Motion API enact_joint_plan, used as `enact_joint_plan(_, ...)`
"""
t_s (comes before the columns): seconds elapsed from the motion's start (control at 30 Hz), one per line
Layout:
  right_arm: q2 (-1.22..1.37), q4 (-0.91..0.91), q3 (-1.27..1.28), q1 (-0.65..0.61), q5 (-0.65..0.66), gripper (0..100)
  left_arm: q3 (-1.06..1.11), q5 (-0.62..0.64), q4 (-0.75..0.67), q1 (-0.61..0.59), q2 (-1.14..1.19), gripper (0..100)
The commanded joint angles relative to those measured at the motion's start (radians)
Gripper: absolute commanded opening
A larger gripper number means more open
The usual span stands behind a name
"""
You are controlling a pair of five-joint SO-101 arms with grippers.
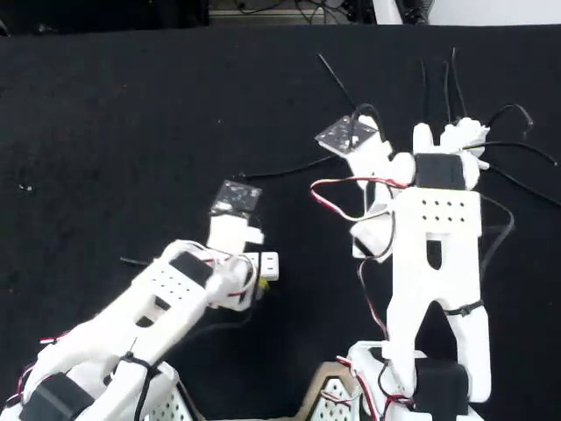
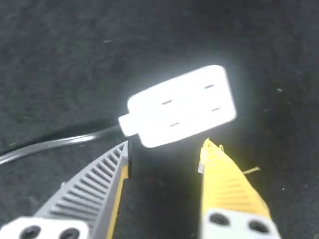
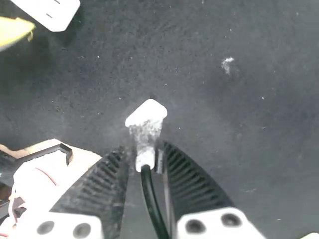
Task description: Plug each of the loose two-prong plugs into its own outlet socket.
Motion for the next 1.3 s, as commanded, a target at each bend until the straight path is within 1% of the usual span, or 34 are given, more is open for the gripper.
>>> enact_joint_plan(0.0,-0.036,-0.021,0.022,0.009,0.011,1.0,0.012,0.011,-0.060,0.033,-0.005,24)
enact_joint_plan(0.1,-0.036,-0.081,0.070,0.000,0.008,1.0,0.024,0.015,-0.095,0.031,-0.005,24)
enact_joint_plan(0.2,-0.036,-0.127,0.114,-0.002,0.005,1.0,0.028,0.092,-0.130,0.024,-0.011,24)
enact_joint_plan(0.3,-0.036,-0.135,0.136,-0.002,0.005,1.0,0.030,0.150,-0.135,0.024,-0.011,29)
enact_joint_plan(0.43,-0.036,-0.135,0.142,-0.002,0.005,1.0,0.039,0.146,-0.132,0.025,-0.017,30)
enact_joint_plan(0.5,-0.036,-0.138,0.142,-0.008,0.005,1.0,0.036,0.107,-0.120,0.024,-0.017,30)
enact_joint_plan(0.57,-0.036,-0.146,0.142,-0.014,0.005,1.0,0.012,0.066,-0.060,0.024,-0.031,30)
enact_joint_plan(0.63,-0.036,-0.157,0.142,-0.023,0.005,1.0,-0.025,0.041,0.034,0.007,-0.075,29)
enact_joint_plan(0.7,-0.036,-0.157,0.142,-0.040,0.005,1.0,-0.065,0.020,0.118,-0.051,-0.147,26)
enact_joint_plan(0.73,-0.036,-0.155,0.145,-0.048,0.005,1.0,-0.076,0.005,0.146,-0.101,-0.187,25)
enact_joint_plan(0.8,-0.036,-0.155,0.165,-0.075,0.003,1.0,-0.077,-0.032,0.167,-0.225,-0.264,24)
enact_joint_plan(0.87,-0.036,-0.157,0.196,-0.117,-0.005,1.0,-0.044,-0.080,0.158,-0.360,-0.334,23)
enact_joint_plan(0.93,-0.036,-0.183,0.232,-0.167,-0.037,1.1,0.005,-0.117,0.103,-0.486,-0.387,23)
enact_joint_plan(1.0,-0.036,-0.249,0.282,-0.222,-0.064,1.1,0.067,-0.140,0.032,-0.591,-0.430,23)
enact_joint_plan(1.1,-0.036,-0.330,0.360,-0.318,-0.107,1.1,0.150,-0.190,-0.103,-0.711,-0.442,23)
enact_joint_plan(1.17,-0.036,-0.338,0.380,-0.371,-0.126,1.1,0.173,-0.198,-0.157,-0.756,-0.422,23)
enact_joint_plan(1.27,-0.036,-0.338,0.380,-0.427,-0.163,1.1,0.165,-0.198,-0.172,-0.754,-0.359,23)
